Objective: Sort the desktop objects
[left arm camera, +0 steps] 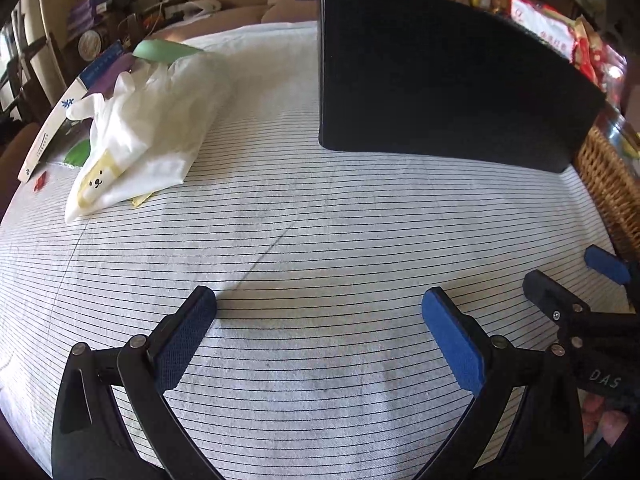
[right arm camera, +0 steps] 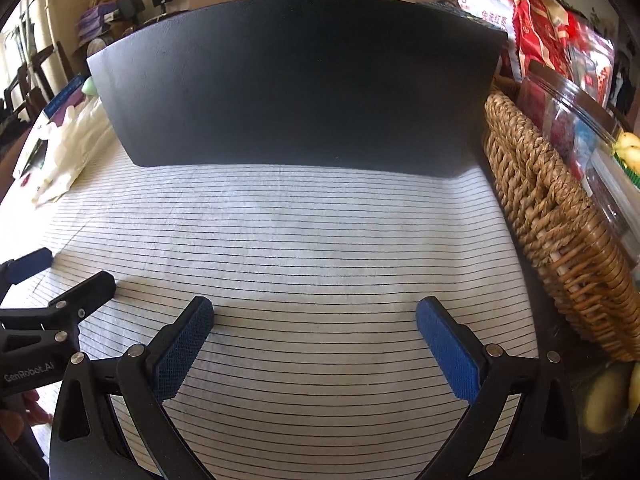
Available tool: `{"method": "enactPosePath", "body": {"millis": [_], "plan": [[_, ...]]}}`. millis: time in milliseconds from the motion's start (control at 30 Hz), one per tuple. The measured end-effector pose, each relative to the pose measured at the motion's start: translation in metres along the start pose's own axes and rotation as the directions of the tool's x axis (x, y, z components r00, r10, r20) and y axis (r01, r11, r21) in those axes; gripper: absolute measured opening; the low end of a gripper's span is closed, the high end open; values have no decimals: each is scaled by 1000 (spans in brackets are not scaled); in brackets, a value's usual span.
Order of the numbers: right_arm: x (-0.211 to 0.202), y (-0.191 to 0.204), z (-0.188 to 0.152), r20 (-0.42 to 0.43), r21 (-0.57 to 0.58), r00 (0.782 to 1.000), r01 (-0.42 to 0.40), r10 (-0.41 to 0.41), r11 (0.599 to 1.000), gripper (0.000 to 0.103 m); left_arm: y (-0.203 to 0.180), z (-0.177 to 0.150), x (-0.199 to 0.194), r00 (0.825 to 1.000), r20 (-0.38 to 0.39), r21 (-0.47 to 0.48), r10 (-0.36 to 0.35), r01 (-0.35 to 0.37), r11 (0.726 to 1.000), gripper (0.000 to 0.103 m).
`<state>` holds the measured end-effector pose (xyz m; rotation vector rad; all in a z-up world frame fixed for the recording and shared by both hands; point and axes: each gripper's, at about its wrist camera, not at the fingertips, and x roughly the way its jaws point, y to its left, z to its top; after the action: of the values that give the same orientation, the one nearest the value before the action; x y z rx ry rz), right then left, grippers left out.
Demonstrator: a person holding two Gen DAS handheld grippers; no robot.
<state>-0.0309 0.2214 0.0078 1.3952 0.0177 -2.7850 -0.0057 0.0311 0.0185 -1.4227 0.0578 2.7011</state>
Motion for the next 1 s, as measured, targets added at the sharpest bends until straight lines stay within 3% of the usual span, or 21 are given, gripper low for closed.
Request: {"method": "enactPosePath", "body": {"millis": [1000], "plan": [[-1,-2,-2,-2,-4,1000,10,-10,1000,103,-1,-1,-2,1000,0,-1,0,0,1000,103]]}}
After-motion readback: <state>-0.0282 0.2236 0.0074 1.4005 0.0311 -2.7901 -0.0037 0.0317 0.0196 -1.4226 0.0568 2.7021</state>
